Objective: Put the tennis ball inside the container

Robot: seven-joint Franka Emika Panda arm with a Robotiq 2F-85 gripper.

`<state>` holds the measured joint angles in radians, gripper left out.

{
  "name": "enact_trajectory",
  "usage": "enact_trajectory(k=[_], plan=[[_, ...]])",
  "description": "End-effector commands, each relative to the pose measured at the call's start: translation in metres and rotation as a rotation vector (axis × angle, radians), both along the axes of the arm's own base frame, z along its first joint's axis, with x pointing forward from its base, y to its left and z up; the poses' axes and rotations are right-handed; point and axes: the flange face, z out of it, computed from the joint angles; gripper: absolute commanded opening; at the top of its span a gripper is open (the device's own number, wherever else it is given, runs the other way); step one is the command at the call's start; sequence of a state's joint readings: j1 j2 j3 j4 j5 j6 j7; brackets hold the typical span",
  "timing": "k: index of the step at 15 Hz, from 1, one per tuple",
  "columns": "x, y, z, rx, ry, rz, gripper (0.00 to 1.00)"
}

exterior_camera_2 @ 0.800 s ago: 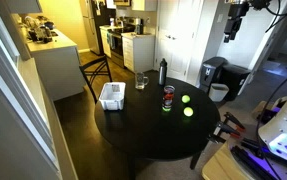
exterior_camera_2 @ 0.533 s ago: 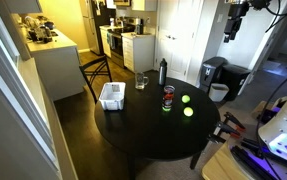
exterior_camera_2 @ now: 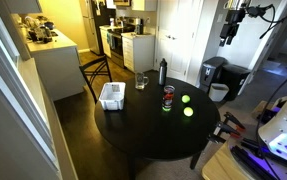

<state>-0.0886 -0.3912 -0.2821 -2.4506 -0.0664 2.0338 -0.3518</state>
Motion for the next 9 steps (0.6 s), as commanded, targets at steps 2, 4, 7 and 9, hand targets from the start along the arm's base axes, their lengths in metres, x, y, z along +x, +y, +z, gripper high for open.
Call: enact_trajectory(k=[2,4,7,9], plan=[[0.01,-0.039,-0.056,0.113,-0.096,-0.097,1.0],[0.015,-0.053,-0.083,0.166,-0.149,-0.149,1.0],[0.025,-0.067,-0.117,0.215,-0.219,-0.189,1.0],[0.034,-0.07,-0.143,0.25,-0.239,-0.211,1.0]])
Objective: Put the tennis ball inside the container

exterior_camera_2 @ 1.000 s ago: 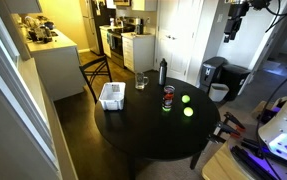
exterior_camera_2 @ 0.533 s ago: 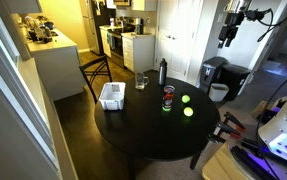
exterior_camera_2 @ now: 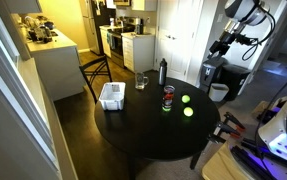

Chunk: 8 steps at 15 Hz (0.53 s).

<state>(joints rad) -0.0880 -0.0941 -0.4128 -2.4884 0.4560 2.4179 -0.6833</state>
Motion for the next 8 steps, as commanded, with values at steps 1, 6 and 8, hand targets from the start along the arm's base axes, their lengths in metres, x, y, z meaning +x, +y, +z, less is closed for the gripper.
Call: enact_trajectory(k=[1,6,8], plan=[[0.021,-0.009,-0.046,0.043,-0.037,-0.025,1.0],[0.051,-0.019,-0.121,0.113,0.017,-0.102,1.0],[0.058,-0.033,-0.153,0.116,0.053,-0.15,1.0]])
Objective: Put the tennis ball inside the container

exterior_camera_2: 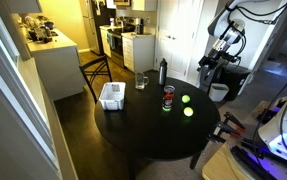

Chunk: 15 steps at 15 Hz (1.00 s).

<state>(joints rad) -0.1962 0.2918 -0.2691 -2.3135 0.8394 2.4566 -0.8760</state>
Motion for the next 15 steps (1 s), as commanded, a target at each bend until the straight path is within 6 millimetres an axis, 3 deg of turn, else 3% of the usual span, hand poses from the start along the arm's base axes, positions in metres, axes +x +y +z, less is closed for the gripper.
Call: enact_trajectory(k=[1,7,15], plan=[[0.018,-0.029,-0.058,-0.007,0.04,-0.068,1.0],[0.036,-0.057,-0.117,-0.023,0.082,-0.124,1.0],[0.091,-0.055,-0.147,-0.024,0.035,-0.172,1.0]])
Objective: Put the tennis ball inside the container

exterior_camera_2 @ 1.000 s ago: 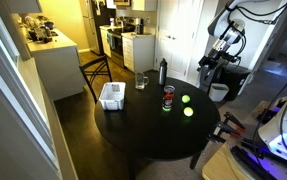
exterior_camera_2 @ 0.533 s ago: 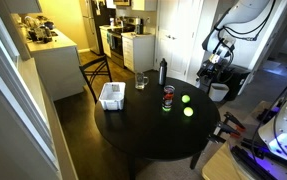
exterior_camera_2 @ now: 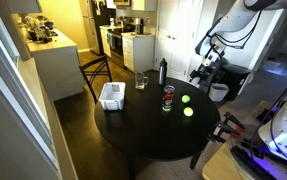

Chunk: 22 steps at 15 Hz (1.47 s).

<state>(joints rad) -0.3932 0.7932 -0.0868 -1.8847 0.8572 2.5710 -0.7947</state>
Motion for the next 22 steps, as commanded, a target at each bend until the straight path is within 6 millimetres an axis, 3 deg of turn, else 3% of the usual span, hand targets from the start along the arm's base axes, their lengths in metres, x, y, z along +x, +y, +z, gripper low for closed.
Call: enact_trajectory(k=[1,8,15,22], plan=[[0.024,0.005,-0.014,0.012,-0.018,-0.046,1.0],[0.049,0.031,-0.052,0.044,0.008,-0.07,1.0],[0.042,0.032,-0.091,0.042,0.055,-0.1,1.0],[0.054,0.028,-0.121,0.034,0.093,-0.122,1.0]])
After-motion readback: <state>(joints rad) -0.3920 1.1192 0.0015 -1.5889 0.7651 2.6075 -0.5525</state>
